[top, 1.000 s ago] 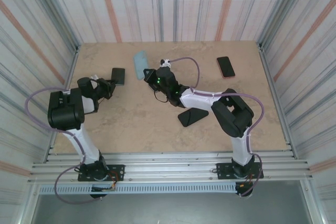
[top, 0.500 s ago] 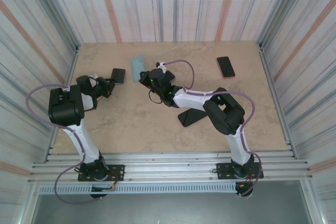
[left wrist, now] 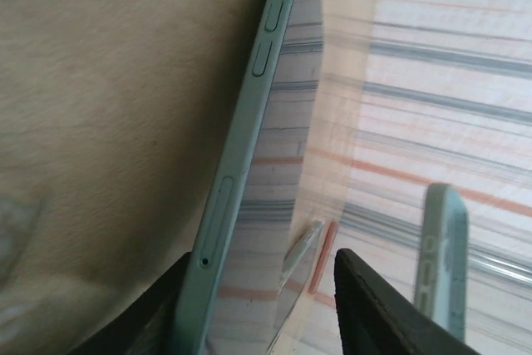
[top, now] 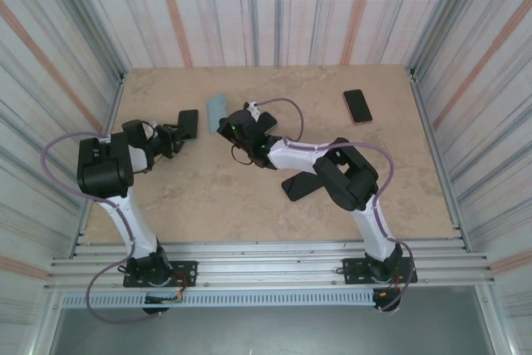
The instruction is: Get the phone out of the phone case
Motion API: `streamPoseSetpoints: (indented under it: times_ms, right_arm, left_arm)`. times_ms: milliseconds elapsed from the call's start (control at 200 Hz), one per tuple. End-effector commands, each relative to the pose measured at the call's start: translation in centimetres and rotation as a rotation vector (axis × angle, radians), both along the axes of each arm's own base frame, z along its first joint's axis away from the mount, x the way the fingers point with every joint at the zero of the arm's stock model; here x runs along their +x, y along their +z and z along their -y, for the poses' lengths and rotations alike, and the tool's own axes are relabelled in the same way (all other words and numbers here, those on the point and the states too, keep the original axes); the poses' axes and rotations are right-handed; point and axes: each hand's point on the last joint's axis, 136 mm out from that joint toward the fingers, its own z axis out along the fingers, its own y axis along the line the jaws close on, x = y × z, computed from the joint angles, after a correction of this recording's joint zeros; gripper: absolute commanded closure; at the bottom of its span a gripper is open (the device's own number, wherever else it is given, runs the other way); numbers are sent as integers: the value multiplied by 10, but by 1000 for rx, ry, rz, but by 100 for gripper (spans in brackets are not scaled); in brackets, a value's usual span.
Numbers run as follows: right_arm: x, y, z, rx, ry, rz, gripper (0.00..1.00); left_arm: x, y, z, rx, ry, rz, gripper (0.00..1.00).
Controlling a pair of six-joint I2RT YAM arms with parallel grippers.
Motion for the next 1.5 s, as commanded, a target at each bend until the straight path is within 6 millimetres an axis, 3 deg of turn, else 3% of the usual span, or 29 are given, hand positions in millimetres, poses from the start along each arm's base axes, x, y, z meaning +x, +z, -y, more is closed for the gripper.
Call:
streamPoseSetpoints:
  times_ms: [0,356,772,1052,1368,1453,1468,1498]
  right_arm:
    - [1,-14,-3,-44,-37,-26,99]
    - [8,-41,-14,-112,-58,-43,99]
    - [12,-60,-38,-118,-26,-40,98]
    - [17,-77,-41,-144,-35,-54,97]
    - [18,-87,-48,-153,-19,-68,86]
    - [17,-98,-45,-183,-22,-81,82]
    - [21,-86,-50,-162,-24,-66,82]
    - [22,-87,-51,-161,-24,-65,81]
  left_arm:
    - [-2,2,-3,18,-23,-23,52]
    - [-18,0,-8,98,-69,-135,39]
    - [-26,-9,-10,110,-99,-212,34]
    - [-35,-8,-15,165,-109,-253,33]
    - [-39,-6,-21,208,-112,-273,31]
    - [-39,-4,-22,211,-117,-267,30]
    - [-38,-2,-22,213,-119,-265,30]
    - [-38,-1,-22,215,-121,-263,30]
